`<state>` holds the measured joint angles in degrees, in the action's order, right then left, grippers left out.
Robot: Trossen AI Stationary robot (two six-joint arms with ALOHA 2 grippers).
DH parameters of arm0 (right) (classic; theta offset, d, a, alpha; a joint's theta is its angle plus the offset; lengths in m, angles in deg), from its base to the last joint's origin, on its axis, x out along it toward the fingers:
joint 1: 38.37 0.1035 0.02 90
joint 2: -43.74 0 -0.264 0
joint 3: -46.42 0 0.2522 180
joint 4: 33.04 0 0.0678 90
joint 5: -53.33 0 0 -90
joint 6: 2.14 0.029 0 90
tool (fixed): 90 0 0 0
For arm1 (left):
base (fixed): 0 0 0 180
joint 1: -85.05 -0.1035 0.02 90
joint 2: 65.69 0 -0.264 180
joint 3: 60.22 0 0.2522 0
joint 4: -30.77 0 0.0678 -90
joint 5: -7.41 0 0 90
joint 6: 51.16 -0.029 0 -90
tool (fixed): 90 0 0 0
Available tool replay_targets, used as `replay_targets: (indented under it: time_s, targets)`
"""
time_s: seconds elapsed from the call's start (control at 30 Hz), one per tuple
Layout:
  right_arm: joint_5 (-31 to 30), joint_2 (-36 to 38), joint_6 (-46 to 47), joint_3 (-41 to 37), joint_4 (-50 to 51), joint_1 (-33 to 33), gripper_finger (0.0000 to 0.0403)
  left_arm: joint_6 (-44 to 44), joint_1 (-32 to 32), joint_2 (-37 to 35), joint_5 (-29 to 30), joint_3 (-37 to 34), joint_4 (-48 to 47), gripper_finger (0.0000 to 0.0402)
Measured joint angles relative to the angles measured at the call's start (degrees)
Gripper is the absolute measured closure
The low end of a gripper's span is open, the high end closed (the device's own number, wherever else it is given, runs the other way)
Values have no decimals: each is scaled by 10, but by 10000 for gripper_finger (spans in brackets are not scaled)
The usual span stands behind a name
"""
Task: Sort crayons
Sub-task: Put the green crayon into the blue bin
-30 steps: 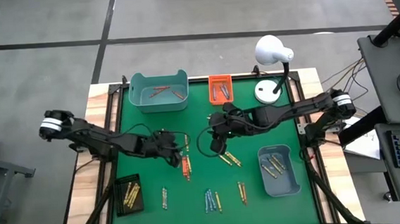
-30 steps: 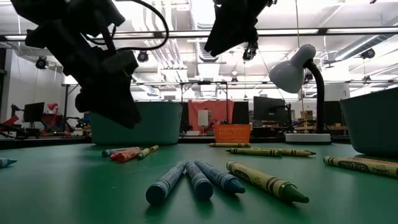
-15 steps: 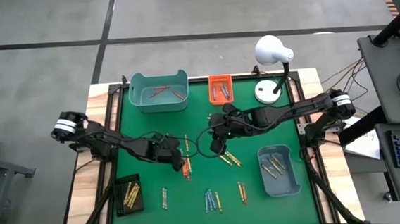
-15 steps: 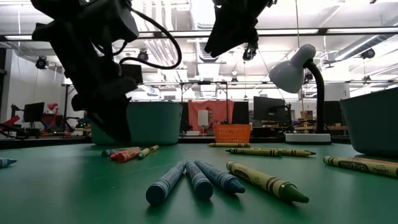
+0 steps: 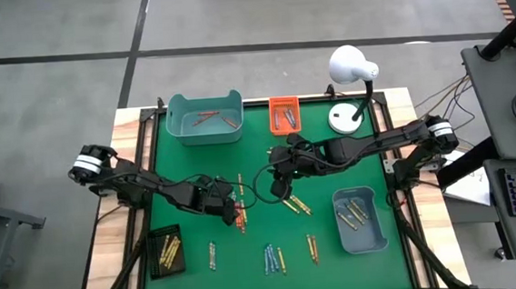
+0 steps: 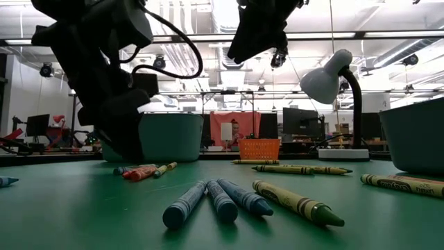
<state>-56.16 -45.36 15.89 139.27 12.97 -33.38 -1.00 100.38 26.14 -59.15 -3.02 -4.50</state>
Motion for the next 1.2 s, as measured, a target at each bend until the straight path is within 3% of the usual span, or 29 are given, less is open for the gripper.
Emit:
replay_targets:
  time_s: [0.57, 0.97, 1.2]
  targets:
    - [0, 0, 9, 0, -1, 0, 268, 18, 0, 23, 2, 2, -22, 253]
    - [0, 0, 6, 0, 0, 0, 268, 16, 0, 23, 21, -10, -42, 390]
    - [-1, 0, 1, -13, 0, 0, 268, -2, -1, -14, 9, -15, -63, 399]
